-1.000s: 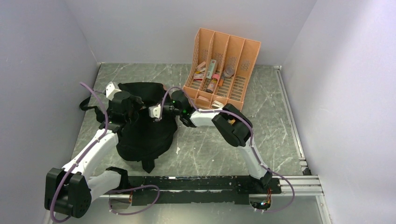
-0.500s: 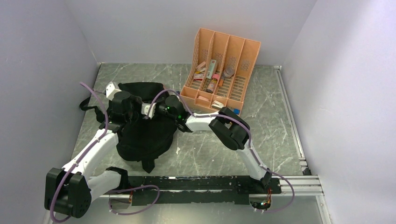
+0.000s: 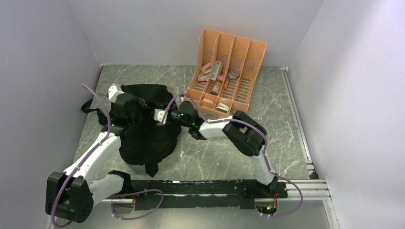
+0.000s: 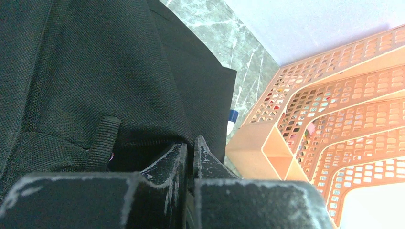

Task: Pack the student bag
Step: Place the stationery in the student bag, then pick up the personal item from the center of the board.

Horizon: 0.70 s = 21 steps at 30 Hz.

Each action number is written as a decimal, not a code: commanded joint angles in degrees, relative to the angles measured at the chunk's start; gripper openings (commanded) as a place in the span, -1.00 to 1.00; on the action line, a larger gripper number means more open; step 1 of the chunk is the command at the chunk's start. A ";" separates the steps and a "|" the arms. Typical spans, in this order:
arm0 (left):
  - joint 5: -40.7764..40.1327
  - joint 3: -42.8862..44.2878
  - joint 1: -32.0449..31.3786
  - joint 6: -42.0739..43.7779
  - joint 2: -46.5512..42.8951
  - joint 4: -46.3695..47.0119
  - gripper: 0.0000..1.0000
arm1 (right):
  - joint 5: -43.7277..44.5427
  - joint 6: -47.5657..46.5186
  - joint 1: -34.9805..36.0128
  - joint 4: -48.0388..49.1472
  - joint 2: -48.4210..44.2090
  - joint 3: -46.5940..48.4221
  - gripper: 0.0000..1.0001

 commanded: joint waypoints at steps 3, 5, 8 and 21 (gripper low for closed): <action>0.85 1.33 -1.32 0.38 -1.25 3.11 -0.90 | -2.00 10.30 -0.45 10.43 -11.92 -12.15 0.00; 0.69 1.41 -1.32 0.48 -1.23 2.97 -0.90 | 2.68 14.70 -0.40 9.24 -15.34 -14.82 0.00; 0.79 1.42 -1.32 0.58 -1.25 3.02 -0.90 | 8.16 21.00 -0.55 6.47 -19.75 -17.61 0.01; 0.85 1.32 -1.41 0.77 -1.49 3.23 -0.90 | 31.26 45.75 -1.61 -38.55 -19.38 5.49 0.05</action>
